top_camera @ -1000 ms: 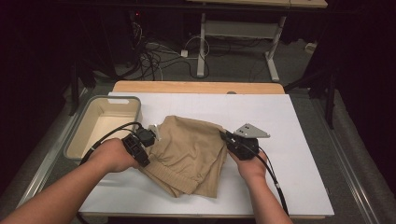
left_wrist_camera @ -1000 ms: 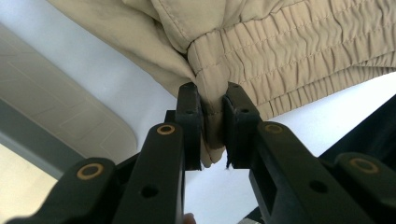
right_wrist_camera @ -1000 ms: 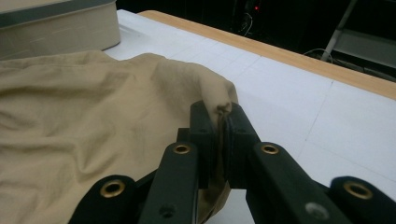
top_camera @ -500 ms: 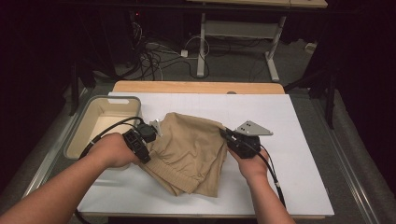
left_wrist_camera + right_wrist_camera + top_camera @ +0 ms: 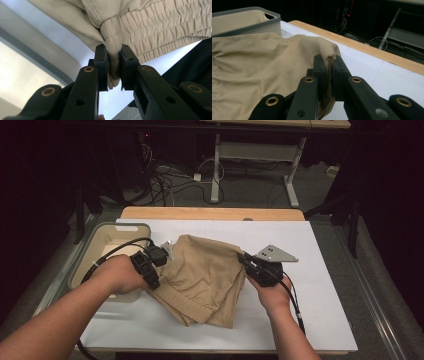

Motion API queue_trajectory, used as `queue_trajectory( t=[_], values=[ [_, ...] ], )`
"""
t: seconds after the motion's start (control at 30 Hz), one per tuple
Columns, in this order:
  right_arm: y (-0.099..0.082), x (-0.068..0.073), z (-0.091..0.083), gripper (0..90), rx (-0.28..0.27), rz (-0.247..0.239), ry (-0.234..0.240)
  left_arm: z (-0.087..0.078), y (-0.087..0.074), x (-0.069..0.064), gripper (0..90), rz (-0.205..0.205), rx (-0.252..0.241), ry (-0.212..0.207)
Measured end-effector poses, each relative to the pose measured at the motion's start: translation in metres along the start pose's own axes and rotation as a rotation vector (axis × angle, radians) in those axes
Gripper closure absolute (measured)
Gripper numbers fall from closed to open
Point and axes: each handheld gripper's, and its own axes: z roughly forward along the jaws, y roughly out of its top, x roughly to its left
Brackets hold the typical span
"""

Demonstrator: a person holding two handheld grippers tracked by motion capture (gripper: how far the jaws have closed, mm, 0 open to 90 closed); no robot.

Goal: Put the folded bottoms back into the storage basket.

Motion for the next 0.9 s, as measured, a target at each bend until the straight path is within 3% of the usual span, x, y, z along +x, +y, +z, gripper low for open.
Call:
queue_trajectory(
  t=[0.43,0.63,0.9],
  values=[
    [0.036,0.006,0.002,85.8,-0.036,-0.037,0.004,-0.037,-0.013,0.014,76.9,-0.013,-0.004,0.028],
    [0.054,0.016,0.01,85.8,-0.051,-0.061,0.018,-0.05,-0.03,0.024,76.9,-0.038,0.001,0.035],
    [0.073,0.034,0.031,85.8,-0.061,-0.089,0.056,-0.053,-0.057,0.042,77.0,-0.089,0.008,0.041]
  ],
)
